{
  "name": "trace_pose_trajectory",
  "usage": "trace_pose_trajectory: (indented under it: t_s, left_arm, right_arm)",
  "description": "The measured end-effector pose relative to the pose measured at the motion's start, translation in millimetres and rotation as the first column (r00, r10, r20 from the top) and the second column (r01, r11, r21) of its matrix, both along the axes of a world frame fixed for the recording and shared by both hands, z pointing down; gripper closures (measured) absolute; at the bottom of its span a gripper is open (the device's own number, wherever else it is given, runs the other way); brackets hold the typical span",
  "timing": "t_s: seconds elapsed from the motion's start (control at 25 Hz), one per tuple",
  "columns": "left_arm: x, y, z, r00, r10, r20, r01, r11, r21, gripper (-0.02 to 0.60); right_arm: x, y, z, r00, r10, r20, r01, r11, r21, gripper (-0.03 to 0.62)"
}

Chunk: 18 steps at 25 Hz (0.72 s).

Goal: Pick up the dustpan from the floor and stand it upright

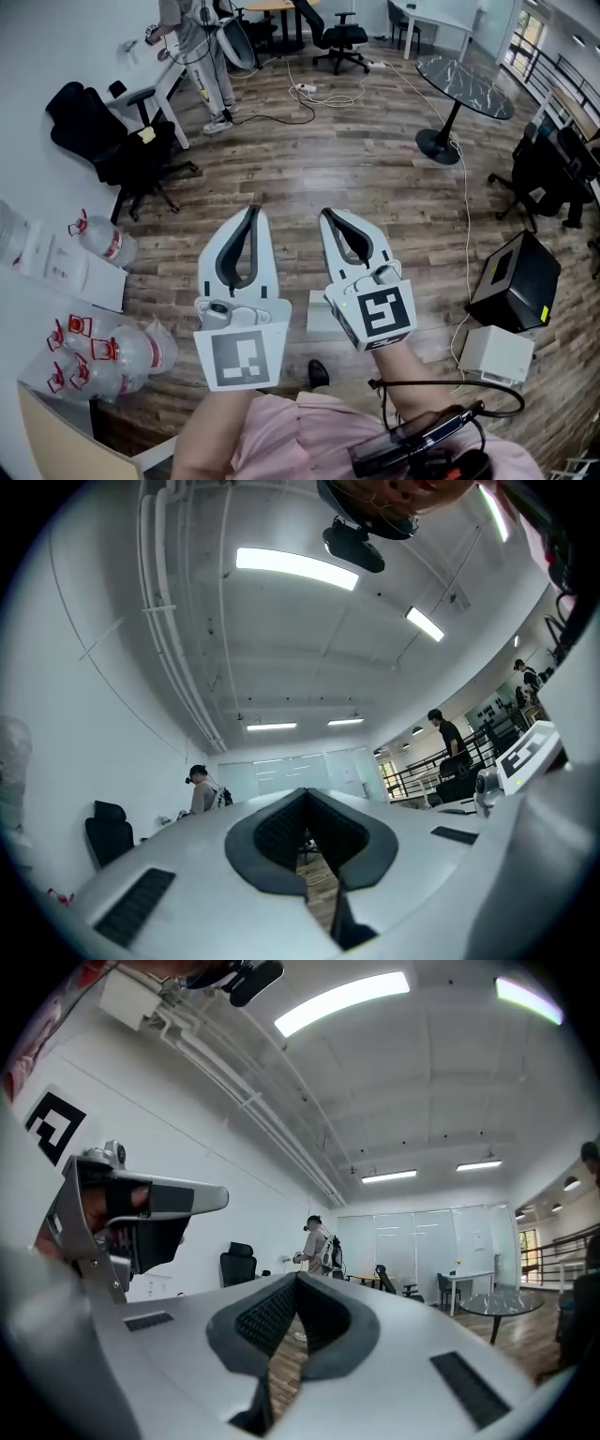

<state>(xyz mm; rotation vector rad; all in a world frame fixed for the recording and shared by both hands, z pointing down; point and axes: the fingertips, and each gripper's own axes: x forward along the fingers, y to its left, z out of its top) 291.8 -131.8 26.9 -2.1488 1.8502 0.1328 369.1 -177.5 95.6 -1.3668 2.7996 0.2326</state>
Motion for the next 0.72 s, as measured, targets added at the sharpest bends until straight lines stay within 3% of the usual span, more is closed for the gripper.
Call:
trace_pose_trajectory:
  t_s: [0.24,0.48,0.72]
  left_arm:
    - [-13,12,-5,1.0,-0.021,-0.01,0.021,1.0,0.01,0.572]
    - [-13,18,-6,1.0,-0.02,-0.017,0.02,1.0,0.021,0.572]
    - [-14,22,-9,1.0,-0.013,-0.019,0.013,1.0,0.026,0.572]
  right_arm:
    - [-1,7,0,1.0,0.002,-0.013,-0.002,1.0,-0.01,0.594]
    - [-5,19,-7,0.999,-0.038,0.024,0.037,0.998,0.055,0.594]
    - [-10,24,-10,0.998,-0.048,0.032,0.046,0.997,0.065,0.594]
